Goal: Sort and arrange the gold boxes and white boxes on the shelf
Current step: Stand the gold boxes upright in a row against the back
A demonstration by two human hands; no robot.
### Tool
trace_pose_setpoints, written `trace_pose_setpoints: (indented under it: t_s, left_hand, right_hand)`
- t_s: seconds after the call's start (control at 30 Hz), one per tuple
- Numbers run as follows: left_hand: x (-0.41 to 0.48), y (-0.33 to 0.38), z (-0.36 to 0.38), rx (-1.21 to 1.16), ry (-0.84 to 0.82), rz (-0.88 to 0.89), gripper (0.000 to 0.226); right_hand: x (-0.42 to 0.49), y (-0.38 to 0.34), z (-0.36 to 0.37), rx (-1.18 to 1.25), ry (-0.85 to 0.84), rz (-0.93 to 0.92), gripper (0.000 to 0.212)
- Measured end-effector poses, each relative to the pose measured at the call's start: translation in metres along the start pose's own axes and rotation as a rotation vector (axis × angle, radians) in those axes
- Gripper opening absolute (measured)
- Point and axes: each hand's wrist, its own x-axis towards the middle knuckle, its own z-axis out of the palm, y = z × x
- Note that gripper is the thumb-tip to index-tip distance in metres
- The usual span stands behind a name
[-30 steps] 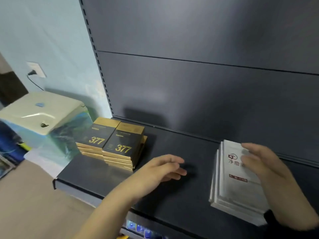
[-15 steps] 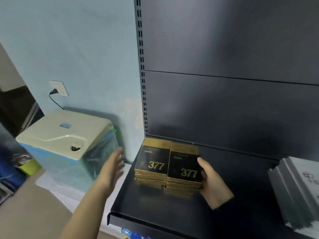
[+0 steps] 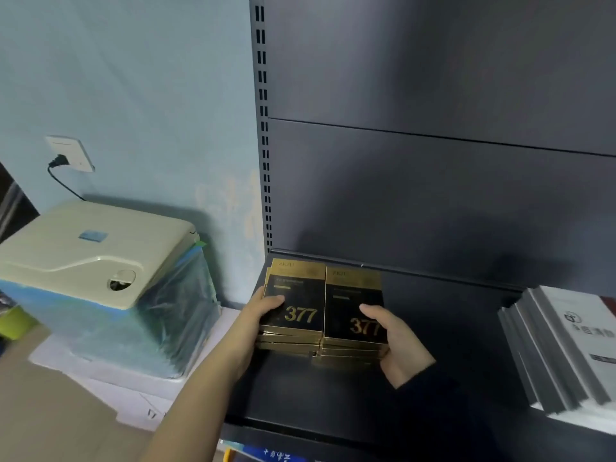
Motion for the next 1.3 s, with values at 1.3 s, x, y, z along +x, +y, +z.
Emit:
trace_pose_setpoints:
  t_s: [1.3]
  left_hand:
    - [0.002, -0.034, 0.135, 0.376, -0.117, -0.066, 0.061]
  right_hand:
    - [-0.059, -0.072, -0.117, -0.508, 0.312, -0.453, 0.049]
